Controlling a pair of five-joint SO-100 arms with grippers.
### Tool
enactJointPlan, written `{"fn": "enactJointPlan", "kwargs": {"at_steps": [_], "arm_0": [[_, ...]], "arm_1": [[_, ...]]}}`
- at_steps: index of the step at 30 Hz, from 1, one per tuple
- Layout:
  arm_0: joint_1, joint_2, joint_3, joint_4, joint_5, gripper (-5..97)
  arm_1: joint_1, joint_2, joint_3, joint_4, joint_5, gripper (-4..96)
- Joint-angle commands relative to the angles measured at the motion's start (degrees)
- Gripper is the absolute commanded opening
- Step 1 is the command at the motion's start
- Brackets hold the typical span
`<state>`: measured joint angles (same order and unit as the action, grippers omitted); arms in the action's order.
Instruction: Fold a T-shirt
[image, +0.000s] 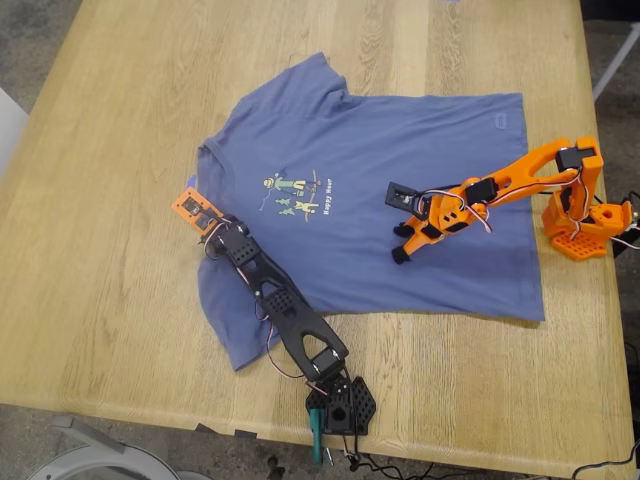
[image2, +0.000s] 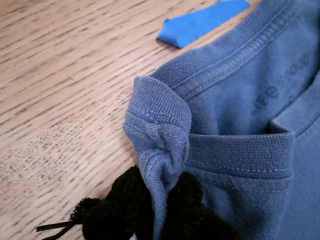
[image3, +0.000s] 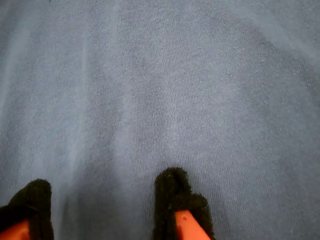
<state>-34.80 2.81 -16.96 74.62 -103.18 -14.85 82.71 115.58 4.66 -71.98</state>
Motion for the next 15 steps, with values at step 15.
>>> {"fn": "enactJointPlan", "kwargs": {"at_steps": [15], "arm_0": [[6.8, 6.1, -2.5, 6.1, -0.3, 0]], "arm_1": [[-9.5, -14.1, -13.8, -1.0, 2.5, 26.8]]}}
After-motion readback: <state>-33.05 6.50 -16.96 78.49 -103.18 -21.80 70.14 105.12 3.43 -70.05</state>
